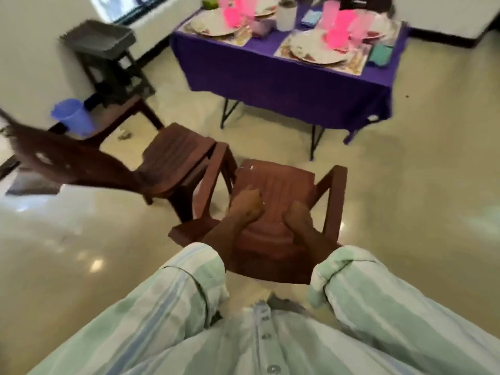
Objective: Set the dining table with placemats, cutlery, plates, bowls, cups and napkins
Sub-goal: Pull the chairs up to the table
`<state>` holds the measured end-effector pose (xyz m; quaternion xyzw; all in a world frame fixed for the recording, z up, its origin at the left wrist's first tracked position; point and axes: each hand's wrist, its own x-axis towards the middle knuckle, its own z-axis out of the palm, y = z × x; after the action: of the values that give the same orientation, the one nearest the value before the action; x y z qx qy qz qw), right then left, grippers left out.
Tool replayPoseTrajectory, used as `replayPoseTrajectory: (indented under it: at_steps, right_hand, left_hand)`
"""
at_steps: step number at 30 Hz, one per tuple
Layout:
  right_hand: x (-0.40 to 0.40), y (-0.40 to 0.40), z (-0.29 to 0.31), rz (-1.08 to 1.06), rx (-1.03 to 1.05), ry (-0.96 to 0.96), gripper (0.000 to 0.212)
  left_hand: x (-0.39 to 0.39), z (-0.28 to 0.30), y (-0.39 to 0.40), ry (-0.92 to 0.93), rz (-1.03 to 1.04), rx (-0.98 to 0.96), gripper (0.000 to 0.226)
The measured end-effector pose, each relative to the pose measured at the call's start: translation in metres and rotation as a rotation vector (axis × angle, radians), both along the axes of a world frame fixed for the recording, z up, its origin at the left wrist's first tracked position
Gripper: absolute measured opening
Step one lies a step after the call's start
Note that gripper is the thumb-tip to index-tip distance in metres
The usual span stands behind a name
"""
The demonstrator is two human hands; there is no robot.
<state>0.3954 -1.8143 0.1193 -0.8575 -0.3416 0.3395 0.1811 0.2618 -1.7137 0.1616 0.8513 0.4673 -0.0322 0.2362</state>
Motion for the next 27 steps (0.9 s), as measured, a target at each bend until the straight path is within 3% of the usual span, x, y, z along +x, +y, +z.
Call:
replayPoseTrajectory:
  at_steps: [3, 7, 13, 19, 22, 27]
  right_hand:
    - [-0.019, -0.014, 0.015, -0.029, -0.027, -0.063, 0.033]
    - [-0.049, -0.039, 0.026, -0.014, -0.046, -0.091, 0.026]
    - [-0.086, -0.063, 0.053, 0.034, -0.058, -0.192, 0.029]
    - [-0.112, -0.09, 0.066, 0.053, 0.053, -0.303, 0.027]
    - [-0.124, -0.105, 0.063, 0.05, 0.071, -0.345, 0.047]
    - [-0.13, -0.12, 0.069, 0.202, -0.021, -0.232, 0.093]
  left_hand:
    - [-0.013, -0.001, -0.005, -0.006, -0.174, -0.056, 0.048]
    - [-0.039, 0.006, -0.014, -0.059, -0.219, -0.047, 0.036]
    - [-0.08, 0.018, -0.03, -0.049, -0.283, -0.021, 0.044]
    - [-0.13, 0.028, -0.049, -0.015, -0.299, -0.07, 0.074]
    - [-0.154, 0.027, -0.061, -0.044, -0.431, -0.047, 0.078]
    - [-0.174, 0.021, -0.068, 0.035, -0.659, 0.272, 0.052]
